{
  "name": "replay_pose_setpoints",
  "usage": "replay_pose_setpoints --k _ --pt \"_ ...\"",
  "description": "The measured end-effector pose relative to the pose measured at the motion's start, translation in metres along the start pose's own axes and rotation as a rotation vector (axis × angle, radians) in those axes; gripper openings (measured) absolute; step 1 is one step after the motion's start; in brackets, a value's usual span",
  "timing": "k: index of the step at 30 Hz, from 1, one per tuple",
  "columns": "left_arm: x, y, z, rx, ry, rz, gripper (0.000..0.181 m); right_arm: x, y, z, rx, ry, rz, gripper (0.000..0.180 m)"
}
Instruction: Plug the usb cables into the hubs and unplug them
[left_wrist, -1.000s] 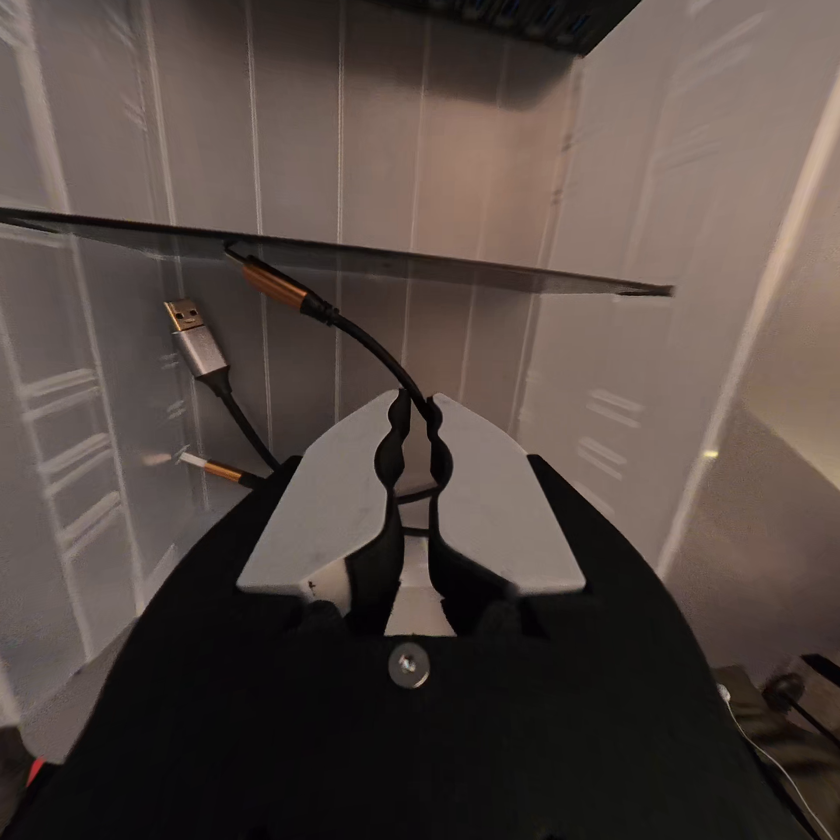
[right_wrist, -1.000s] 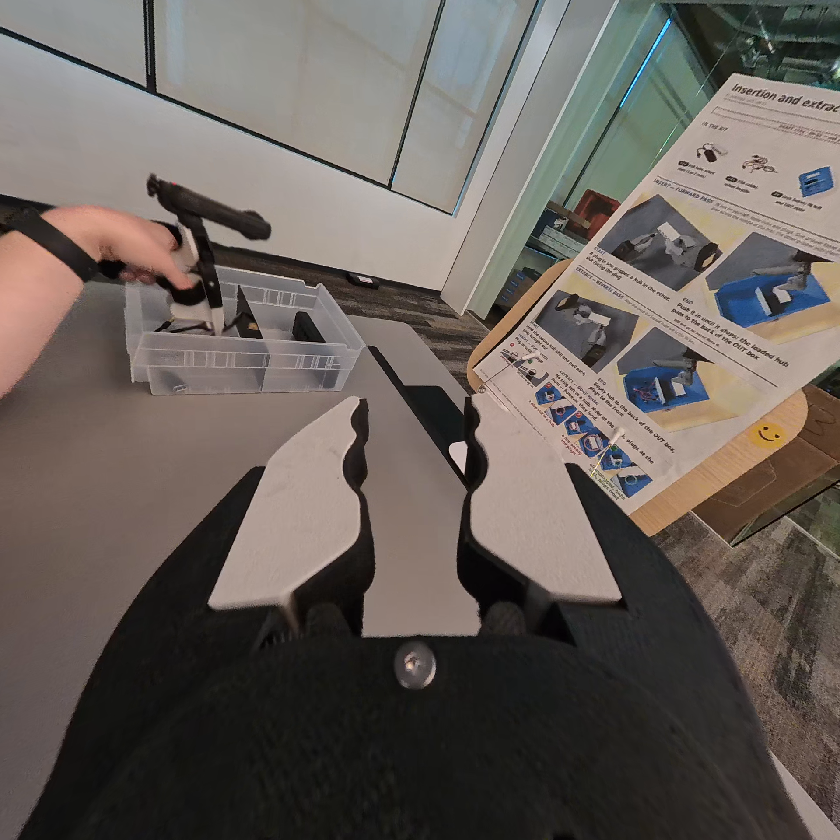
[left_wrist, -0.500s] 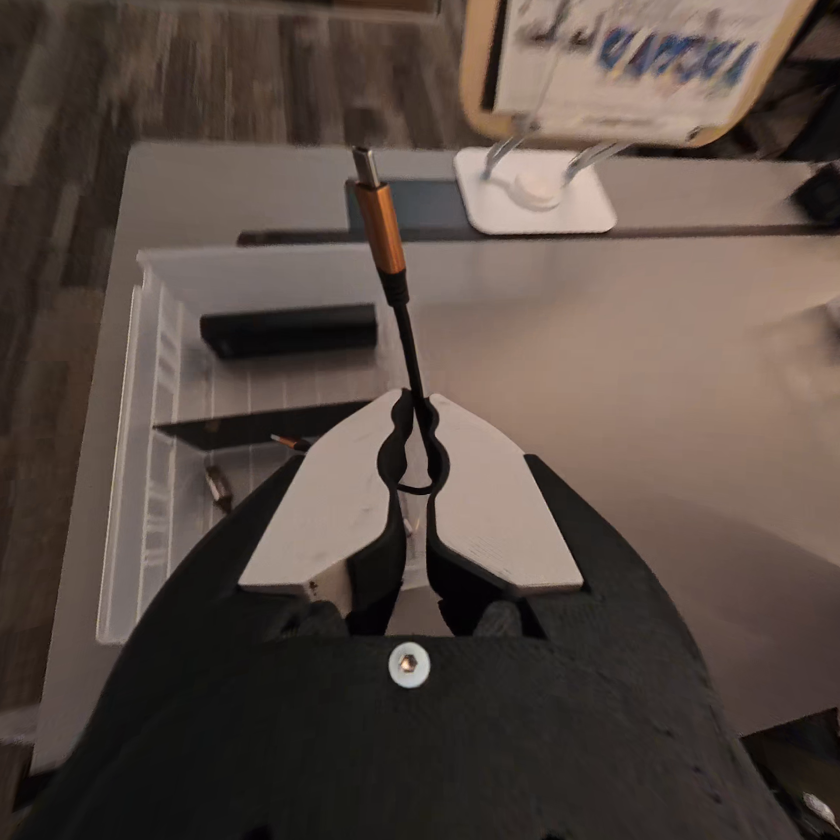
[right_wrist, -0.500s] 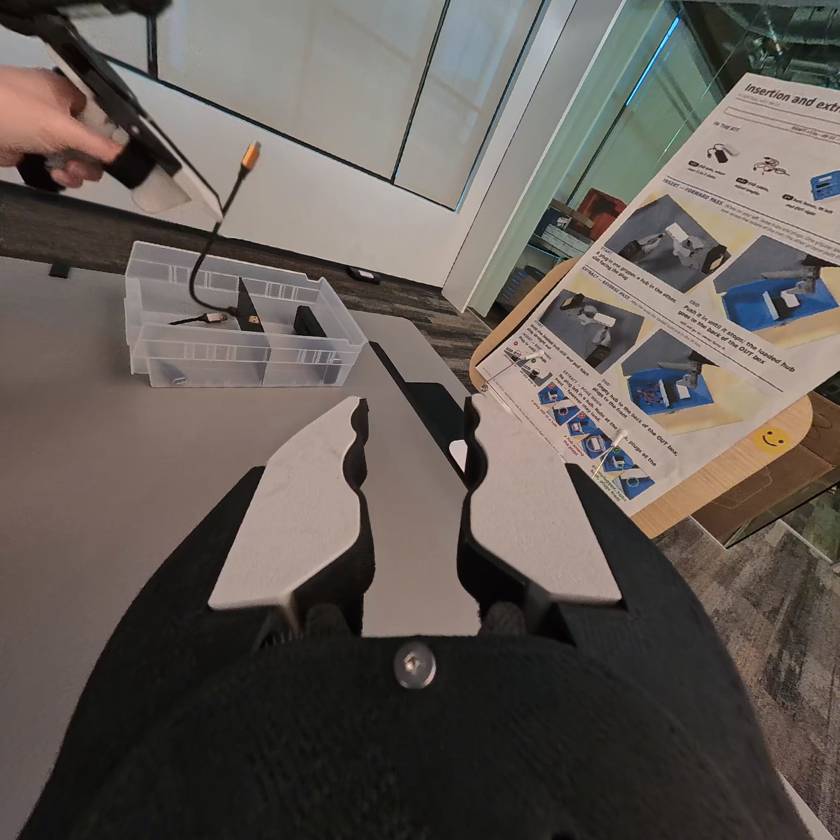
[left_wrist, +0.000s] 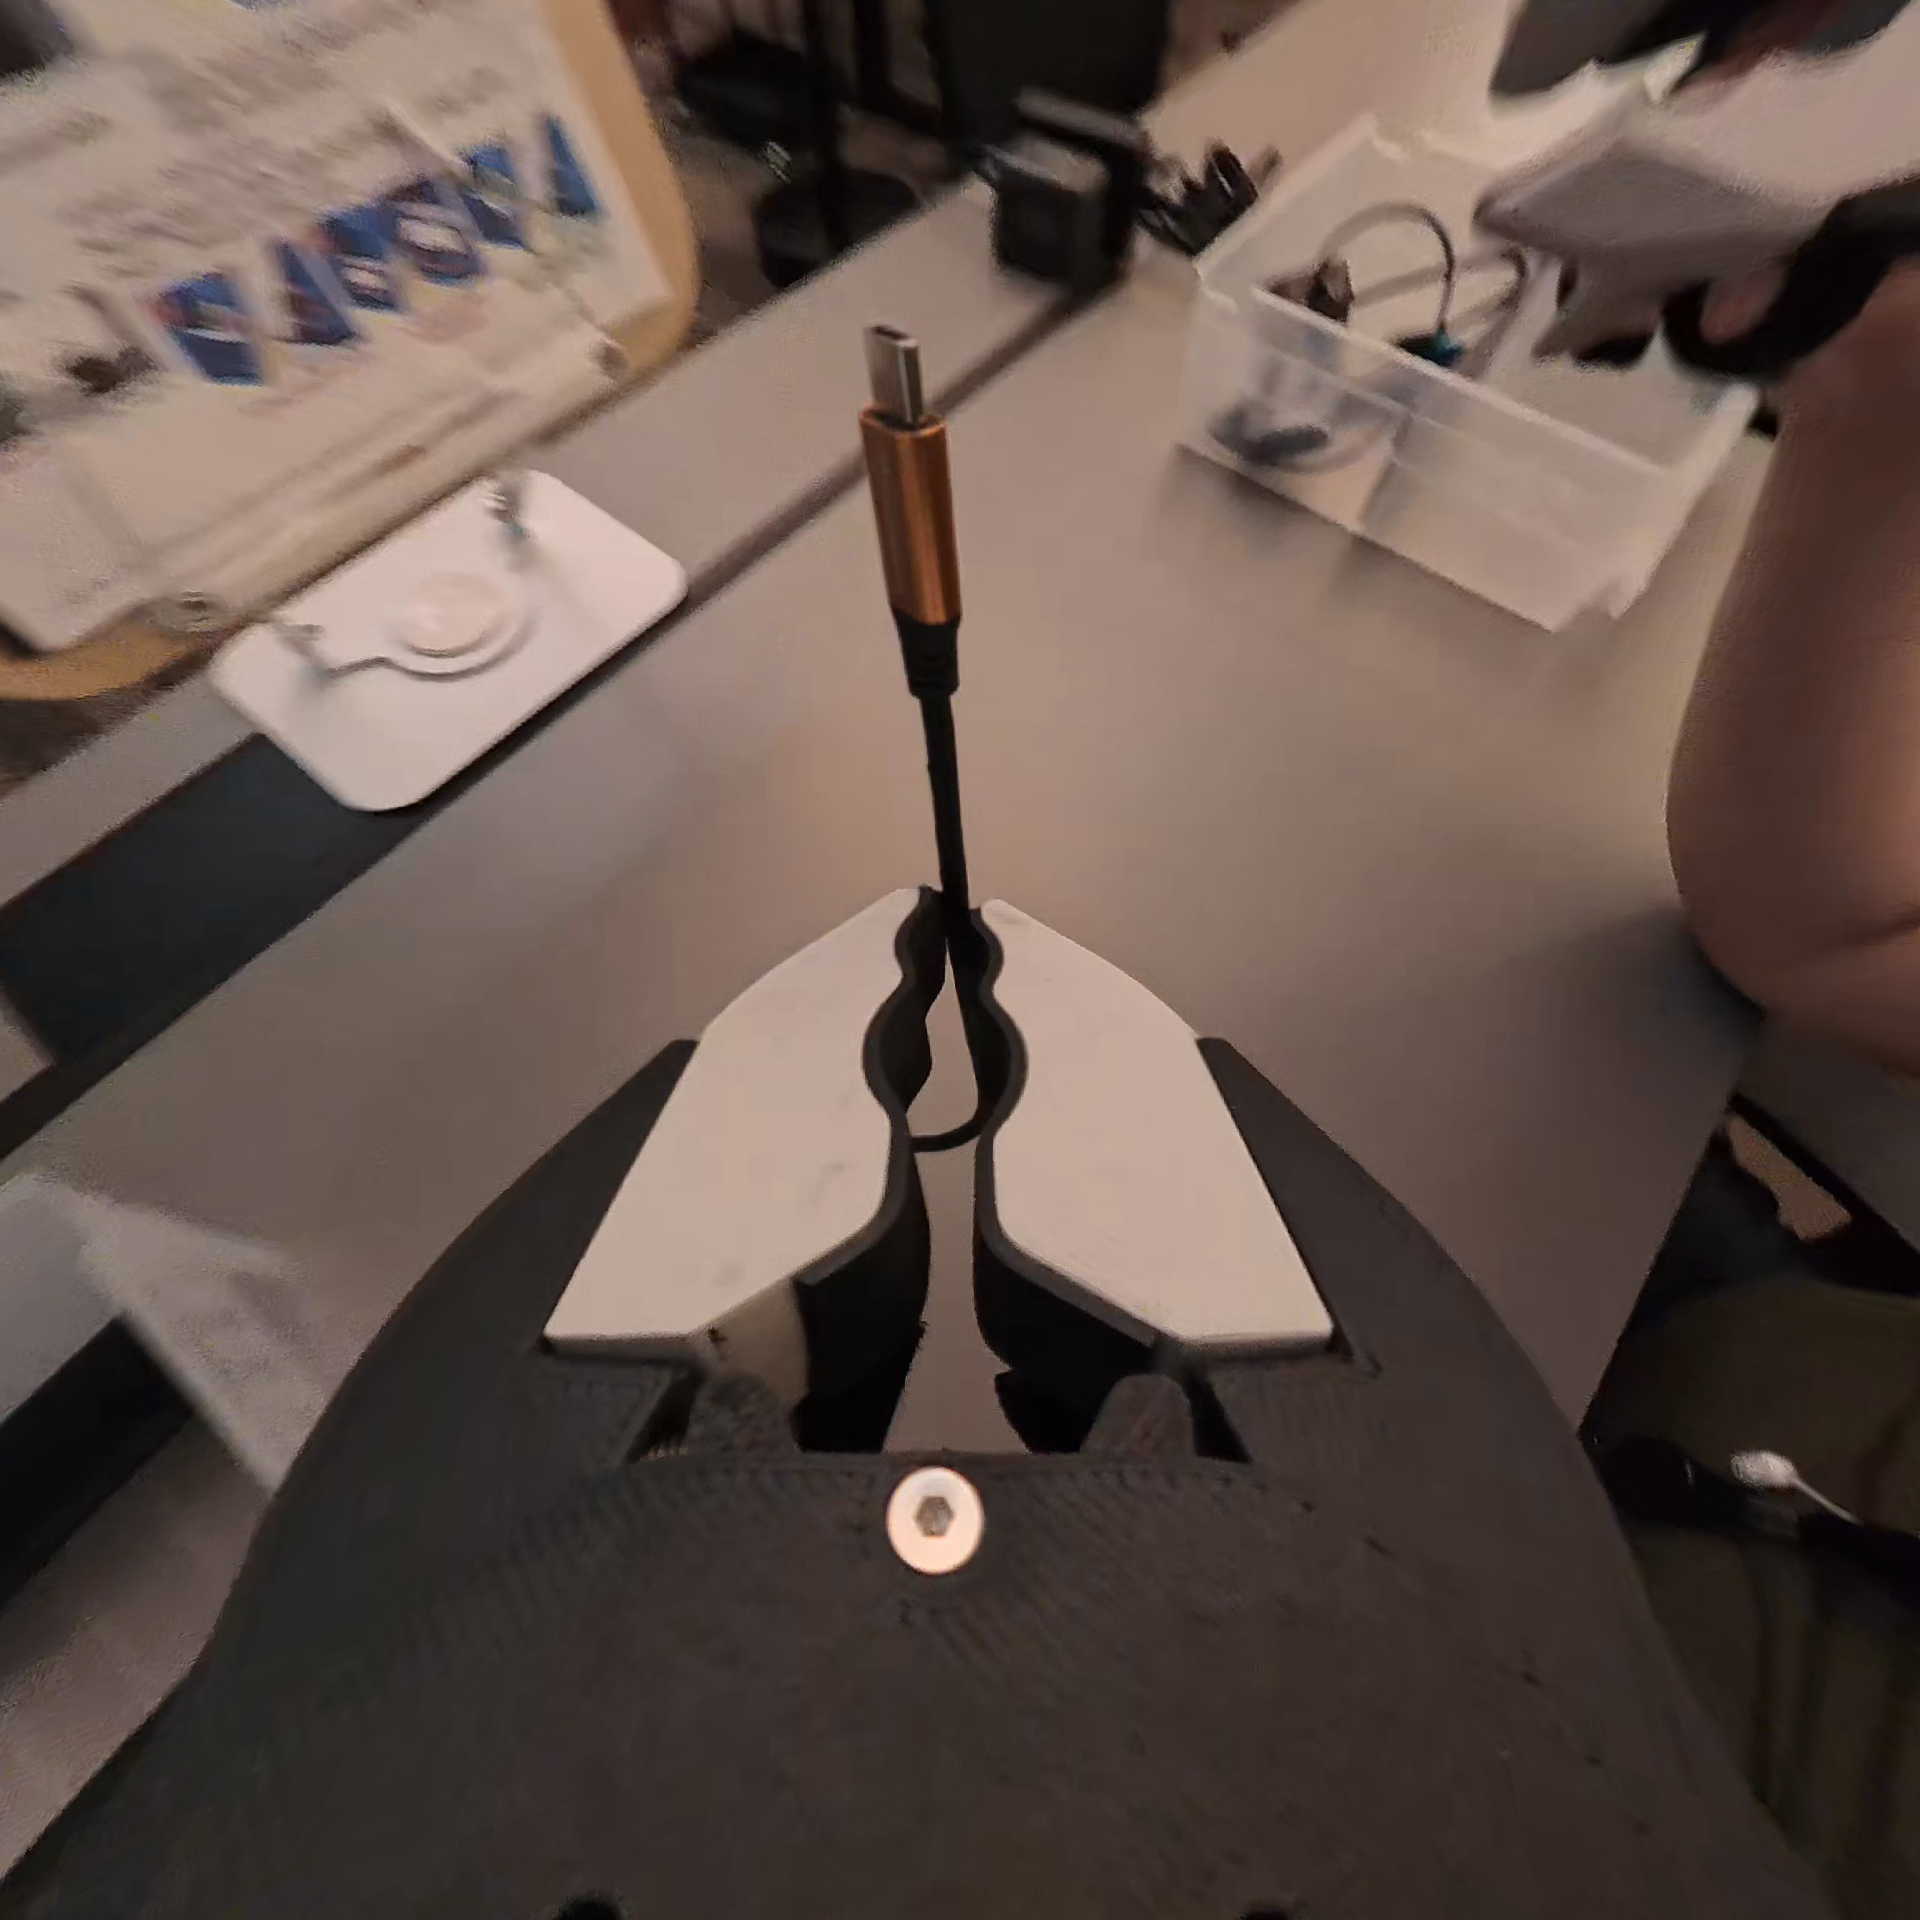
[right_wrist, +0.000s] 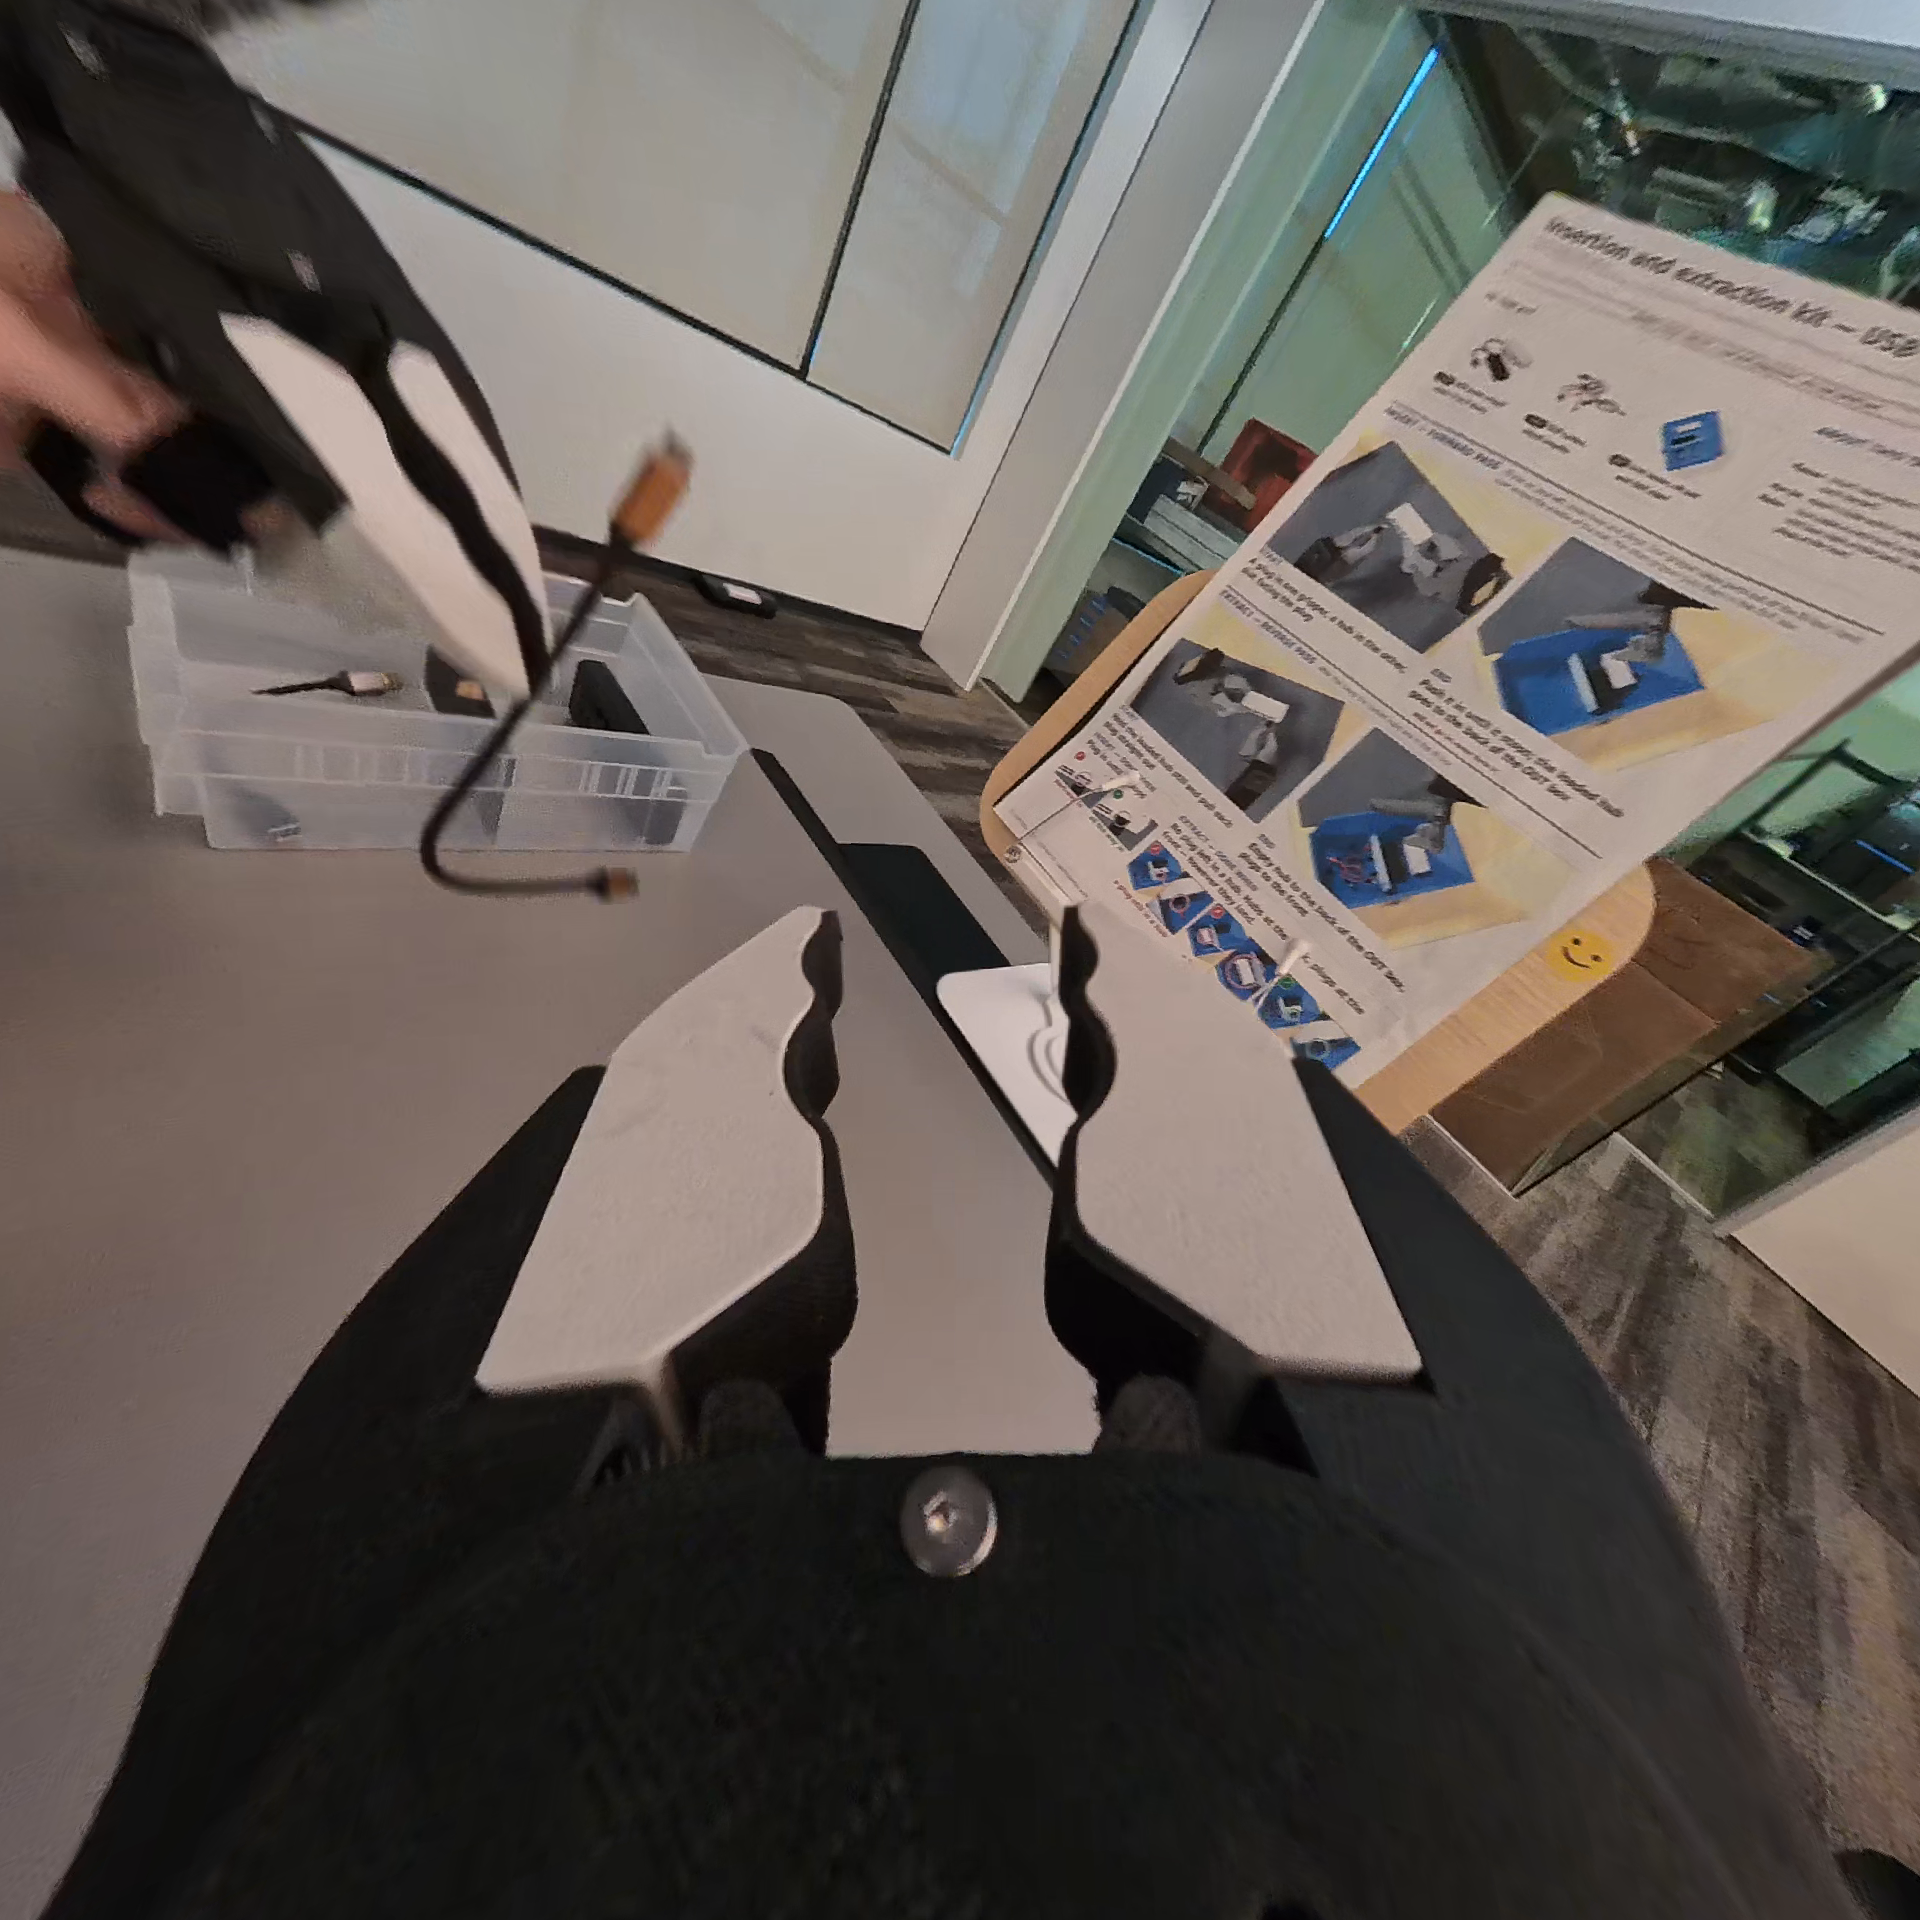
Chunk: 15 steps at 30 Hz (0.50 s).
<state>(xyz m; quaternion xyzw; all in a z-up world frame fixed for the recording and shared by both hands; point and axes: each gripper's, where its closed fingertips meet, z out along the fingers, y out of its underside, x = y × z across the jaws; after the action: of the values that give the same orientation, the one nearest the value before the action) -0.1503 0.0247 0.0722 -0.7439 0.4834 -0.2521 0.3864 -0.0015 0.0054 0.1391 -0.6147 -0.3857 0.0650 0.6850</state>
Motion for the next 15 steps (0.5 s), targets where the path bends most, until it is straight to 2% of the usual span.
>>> replay_pose_setpoints --k 6,15 --pt "0.031 0.030 0.090 -0.240 0.170 0.054 0.002 0.017 -0.008 -0.027 0.026 0.063 -0.005 0.040" --pt "0.106 0.082 0.173 -0.472 0.430 0.140 0.002 0.032 -0.014 -0.061 0.001 0.156 -0.075 0.040"
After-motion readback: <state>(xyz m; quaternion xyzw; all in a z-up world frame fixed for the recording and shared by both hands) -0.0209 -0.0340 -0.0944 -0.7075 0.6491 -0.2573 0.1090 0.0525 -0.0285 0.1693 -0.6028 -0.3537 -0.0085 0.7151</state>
